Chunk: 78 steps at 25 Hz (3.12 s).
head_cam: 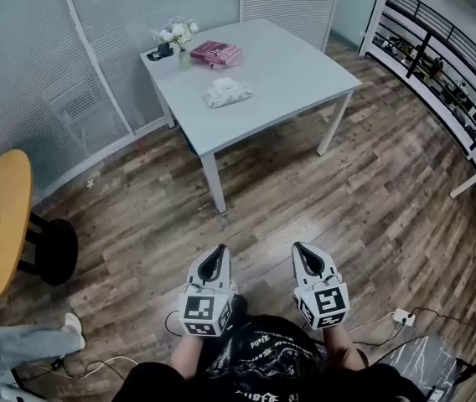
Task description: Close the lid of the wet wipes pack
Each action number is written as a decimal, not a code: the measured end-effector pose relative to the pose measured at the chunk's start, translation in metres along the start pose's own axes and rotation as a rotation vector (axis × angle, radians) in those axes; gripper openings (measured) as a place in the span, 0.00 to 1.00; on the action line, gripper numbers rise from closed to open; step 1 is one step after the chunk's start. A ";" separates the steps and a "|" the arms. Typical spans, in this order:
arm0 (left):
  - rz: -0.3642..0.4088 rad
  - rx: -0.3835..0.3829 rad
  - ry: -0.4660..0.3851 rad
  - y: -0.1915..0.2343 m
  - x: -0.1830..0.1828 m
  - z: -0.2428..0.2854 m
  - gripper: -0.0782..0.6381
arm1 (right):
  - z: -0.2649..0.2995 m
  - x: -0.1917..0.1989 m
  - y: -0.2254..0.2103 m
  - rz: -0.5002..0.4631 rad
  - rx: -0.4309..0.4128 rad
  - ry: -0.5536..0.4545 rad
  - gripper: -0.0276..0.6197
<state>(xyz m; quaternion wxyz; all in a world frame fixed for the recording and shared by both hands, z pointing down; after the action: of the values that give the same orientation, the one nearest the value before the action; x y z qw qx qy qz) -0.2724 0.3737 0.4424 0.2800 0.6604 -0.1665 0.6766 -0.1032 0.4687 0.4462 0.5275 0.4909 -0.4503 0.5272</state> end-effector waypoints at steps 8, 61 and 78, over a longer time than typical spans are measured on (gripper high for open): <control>0.030 0.114 -0.007 0.050 -0.021 0.076 0.13 | 0.073 -0.008 -0.009 0.049 0.094 -0.011 0.04; -0.037 -0.217 0.066 0.136 -0.015 0.426 0.13 | 0.418 0.019 -0.229 0.168 -0.427 0.095 0.04; -0.022 -0.196 0.064 0.274 -0.047 0.547 0.13 | 0.602 -0.006 -0.249 0.147 -0.370 0.176 0.04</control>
<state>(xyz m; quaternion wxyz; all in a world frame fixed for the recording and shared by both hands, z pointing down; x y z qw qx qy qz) -0.0002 -0.1745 0.4753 0.3558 0.6097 -0.2157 0.6746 0.1707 -0.1203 0.4969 0.6059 0.3038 -0.5261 0.5136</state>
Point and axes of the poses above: the fingertips, and each gripper's own axes: z forward along the fingers, y to its left, x out of its underside, the point moved 4 cm from there along -z, backward along the fingers, and after that the axes turned 10 degrees about -y, right-handed, at the moved point
